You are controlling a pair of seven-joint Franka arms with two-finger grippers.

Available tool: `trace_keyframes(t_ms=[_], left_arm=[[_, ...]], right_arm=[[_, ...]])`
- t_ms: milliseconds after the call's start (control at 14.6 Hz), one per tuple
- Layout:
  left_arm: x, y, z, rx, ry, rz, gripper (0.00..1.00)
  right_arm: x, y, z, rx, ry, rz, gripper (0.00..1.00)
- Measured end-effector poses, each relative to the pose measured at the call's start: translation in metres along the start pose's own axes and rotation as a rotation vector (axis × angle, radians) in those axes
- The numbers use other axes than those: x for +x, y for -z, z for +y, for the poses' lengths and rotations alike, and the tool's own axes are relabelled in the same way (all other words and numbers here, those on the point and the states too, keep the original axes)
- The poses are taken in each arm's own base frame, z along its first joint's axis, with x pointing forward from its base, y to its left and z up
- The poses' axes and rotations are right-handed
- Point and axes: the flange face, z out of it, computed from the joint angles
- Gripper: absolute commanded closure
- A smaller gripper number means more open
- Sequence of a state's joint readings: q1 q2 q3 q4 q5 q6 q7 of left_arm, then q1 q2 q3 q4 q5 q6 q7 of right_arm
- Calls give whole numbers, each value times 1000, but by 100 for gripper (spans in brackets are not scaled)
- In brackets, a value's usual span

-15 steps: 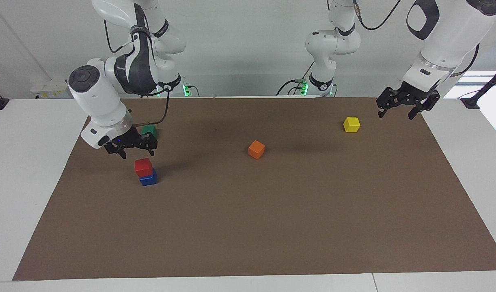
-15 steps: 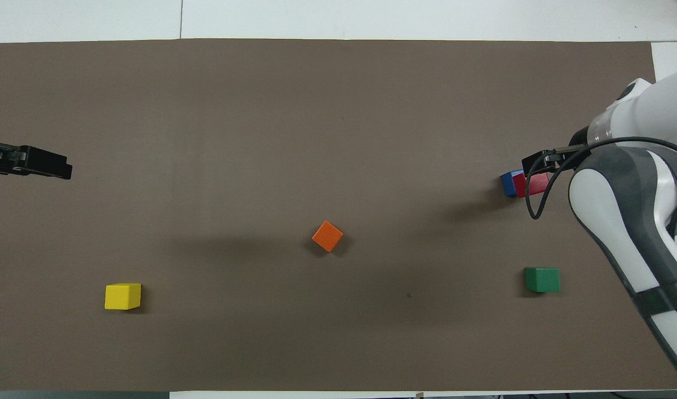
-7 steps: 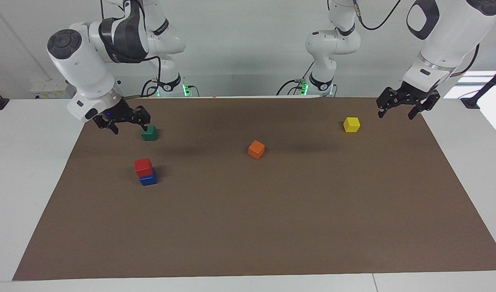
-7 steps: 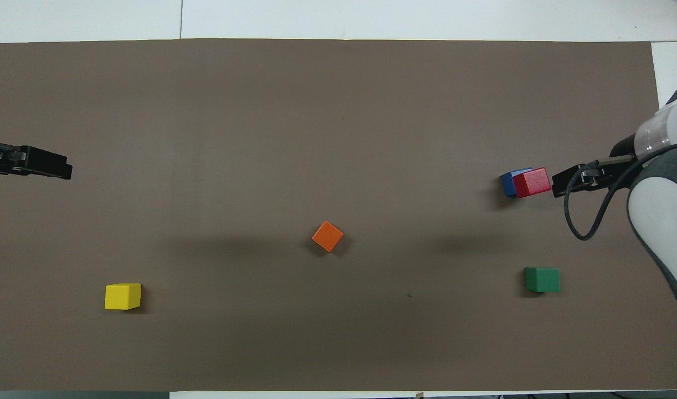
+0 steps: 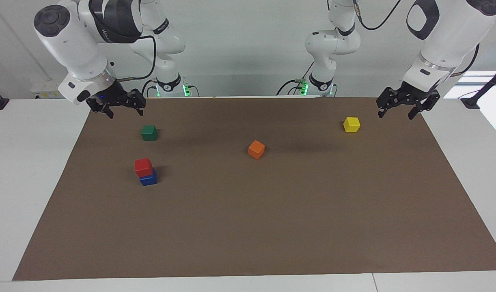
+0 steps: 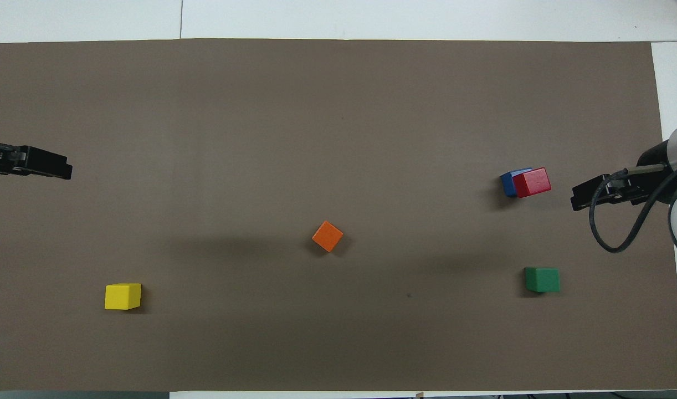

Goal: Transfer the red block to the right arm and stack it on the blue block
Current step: 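Open the right gripper and withdraw it from the stacked cubes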

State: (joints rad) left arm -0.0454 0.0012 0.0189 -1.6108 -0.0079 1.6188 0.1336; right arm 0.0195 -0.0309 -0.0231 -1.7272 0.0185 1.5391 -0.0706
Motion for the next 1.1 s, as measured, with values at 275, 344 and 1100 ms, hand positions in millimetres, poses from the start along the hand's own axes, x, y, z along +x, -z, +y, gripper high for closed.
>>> trace_keyframes(t_ms=[275,344,1100], left_arm=[[0,0,0,0,0,0,0],[0,0,0,0,0,0,0],[0,0,0,0,0,0,0]], right_arm=[[5,6,4,-25,-2,52,0],[6,6,4,-28,-2,58,0],[7,9,13,-30,-17,82,0]])
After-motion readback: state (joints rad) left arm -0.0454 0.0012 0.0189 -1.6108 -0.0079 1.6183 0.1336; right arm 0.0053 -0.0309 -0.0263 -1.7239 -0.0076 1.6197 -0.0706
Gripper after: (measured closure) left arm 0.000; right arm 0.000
